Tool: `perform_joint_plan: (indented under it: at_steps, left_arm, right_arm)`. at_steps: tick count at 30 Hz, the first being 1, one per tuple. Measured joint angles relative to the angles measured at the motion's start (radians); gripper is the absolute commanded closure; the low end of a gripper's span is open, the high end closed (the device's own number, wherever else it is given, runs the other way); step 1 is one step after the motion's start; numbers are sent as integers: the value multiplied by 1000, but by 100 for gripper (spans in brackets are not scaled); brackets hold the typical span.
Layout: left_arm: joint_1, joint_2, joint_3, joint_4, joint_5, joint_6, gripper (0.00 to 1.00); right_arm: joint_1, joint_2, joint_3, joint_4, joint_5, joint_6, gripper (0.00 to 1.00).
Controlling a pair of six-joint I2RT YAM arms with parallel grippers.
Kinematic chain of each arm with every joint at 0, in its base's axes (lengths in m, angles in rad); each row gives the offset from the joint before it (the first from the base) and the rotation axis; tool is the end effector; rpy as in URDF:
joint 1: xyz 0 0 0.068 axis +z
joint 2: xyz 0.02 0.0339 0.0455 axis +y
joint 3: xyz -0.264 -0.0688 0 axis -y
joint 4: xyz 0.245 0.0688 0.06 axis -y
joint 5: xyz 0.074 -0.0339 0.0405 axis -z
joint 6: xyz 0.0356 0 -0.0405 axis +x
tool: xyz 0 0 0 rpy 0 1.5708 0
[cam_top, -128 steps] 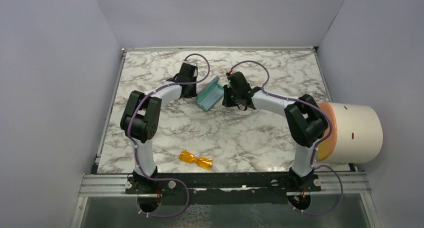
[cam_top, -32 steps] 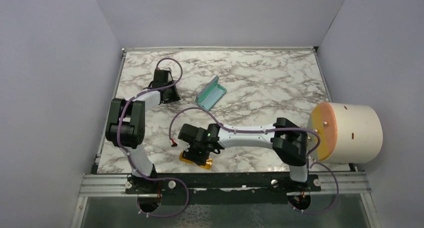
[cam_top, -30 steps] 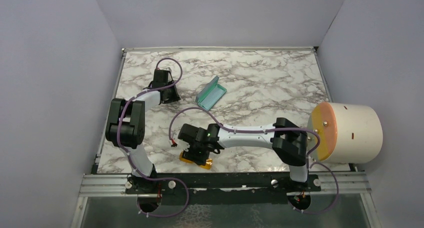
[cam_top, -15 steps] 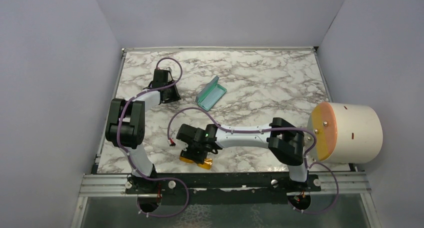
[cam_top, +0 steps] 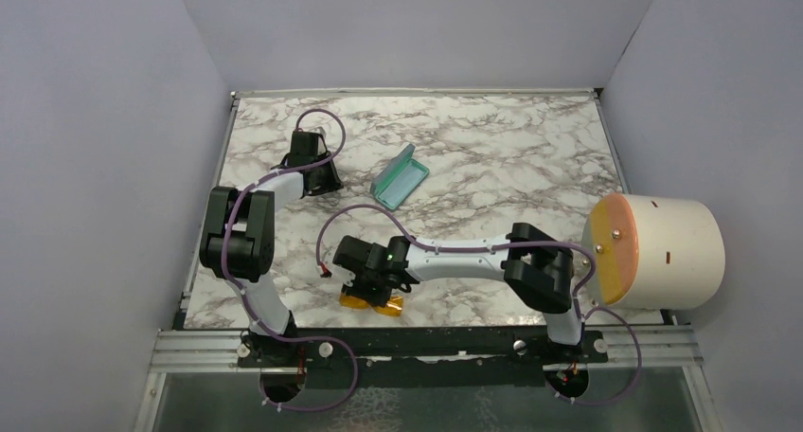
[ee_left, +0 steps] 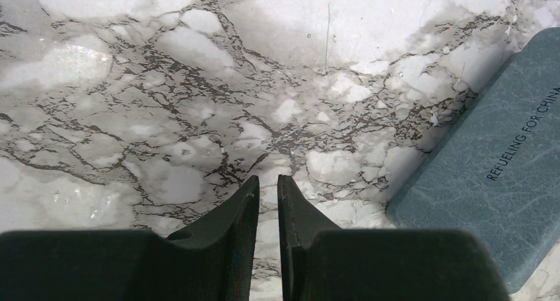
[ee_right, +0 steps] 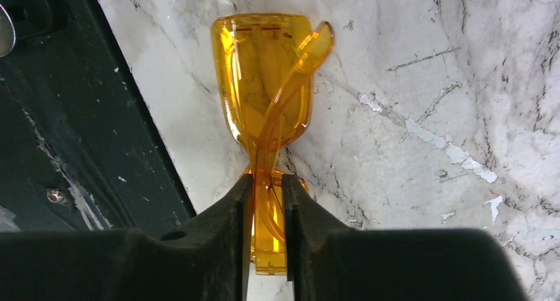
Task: Organize the sunglasses
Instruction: Pick up the sunglasses from the center of the board.
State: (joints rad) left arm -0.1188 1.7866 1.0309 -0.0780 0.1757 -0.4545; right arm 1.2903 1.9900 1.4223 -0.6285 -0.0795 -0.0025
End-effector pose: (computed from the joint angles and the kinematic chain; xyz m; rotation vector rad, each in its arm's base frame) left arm 0.3659 -0.0499 0.1663 -0.3259 2.4207 -0.4728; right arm 0.1098 0.3913 0.1716 -1.7398 2.2700 0.4164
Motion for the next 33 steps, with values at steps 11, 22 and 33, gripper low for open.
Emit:
perform_joint_plan:
  at_steps: [11, 22, 33]
  left_arm:
    - [0, -1, -6, 2, 1, 0, 80]
    - [0, -1, -7, 2, 1, -1, 80]
    - [0, -1, -7, 3, 10, -4, 80]
  right_arm:
    - [0, 0, 0, 2, 8, -1, 99]
    - [0, -25, -2, 2, 31, 28, 99]
    - [-8, -96, -28, 15, 51, 69, 99]
